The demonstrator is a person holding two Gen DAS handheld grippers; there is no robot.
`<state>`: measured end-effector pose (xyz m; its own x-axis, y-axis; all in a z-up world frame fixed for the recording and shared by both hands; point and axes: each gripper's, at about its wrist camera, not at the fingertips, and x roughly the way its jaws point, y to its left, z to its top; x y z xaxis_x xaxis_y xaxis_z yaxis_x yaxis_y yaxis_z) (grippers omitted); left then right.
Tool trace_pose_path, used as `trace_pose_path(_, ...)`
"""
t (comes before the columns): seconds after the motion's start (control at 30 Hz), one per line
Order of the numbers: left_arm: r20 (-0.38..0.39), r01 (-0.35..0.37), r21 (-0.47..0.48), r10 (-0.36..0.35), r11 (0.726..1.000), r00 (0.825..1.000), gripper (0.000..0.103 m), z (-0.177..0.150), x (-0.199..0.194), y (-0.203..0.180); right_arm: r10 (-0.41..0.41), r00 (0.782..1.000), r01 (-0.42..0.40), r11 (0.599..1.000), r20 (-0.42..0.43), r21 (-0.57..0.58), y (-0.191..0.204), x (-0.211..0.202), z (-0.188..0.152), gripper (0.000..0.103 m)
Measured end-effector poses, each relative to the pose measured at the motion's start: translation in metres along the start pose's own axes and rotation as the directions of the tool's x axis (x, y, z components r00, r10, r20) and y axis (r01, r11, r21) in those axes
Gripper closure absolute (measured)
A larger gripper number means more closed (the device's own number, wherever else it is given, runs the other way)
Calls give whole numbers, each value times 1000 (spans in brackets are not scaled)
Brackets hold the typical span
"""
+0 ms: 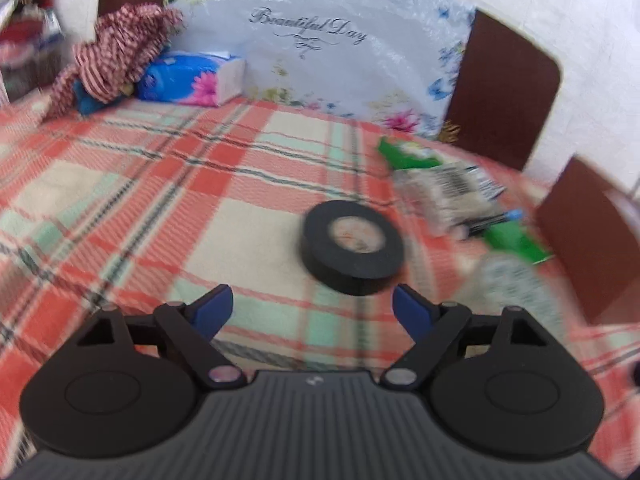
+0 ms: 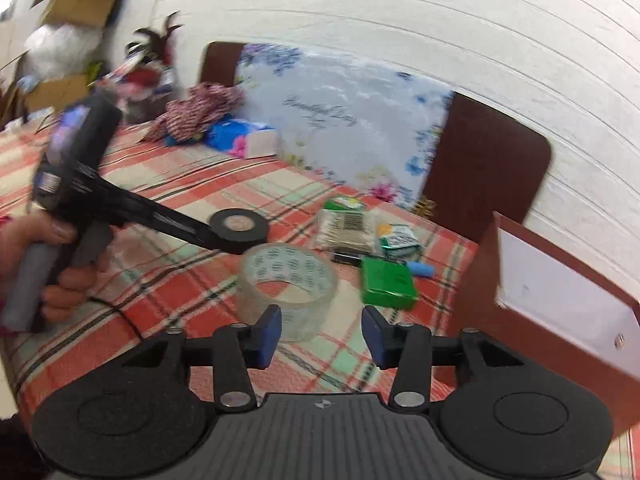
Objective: Organize objects
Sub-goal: 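Grasp the clear tape roll by its rim with the left tool, then lower the clear tape into the brown box and open the left tool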
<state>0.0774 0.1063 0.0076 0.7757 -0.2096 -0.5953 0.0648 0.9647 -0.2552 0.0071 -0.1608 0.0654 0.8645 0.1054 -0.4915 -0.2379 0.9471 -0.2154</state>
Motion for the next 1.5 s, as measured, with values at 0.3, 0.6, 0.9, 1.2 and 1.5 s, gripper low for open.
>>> trace_pose_path(0.3, -138, 80, 119, -63, 990, 988, 32, 21, 4, -84, 93, 995, -92, 995, -23, 46, 7, 68, -22, 18)
trace_pose_path(0.6, -213, 29, 177, 9, 984, 977, 83, 15, 10, -102, 134, 990, -133, 990, -31, 44, 14, 104, -4, 22)
trace_pose_path(0.9, -12, 210, 310, -217, 927, 976, 83, 78, -44, -205, -213, 938, 220, 975, 274, 4, -46, 20, 22, 21)
trace_pose_path(1.2, -83, 311, 424, -306, 851, 948, 83, 83, 26, -326, -373, 916, 355, 925, 150, 133, -153, 33, -1, 21)
trace_pose_path(1.5, -134, 276, 429, -241, 860, 961, 79, 80, 83, -358, -402, 914, 386, 903, 58, 186, -187, 66, -19, 17)
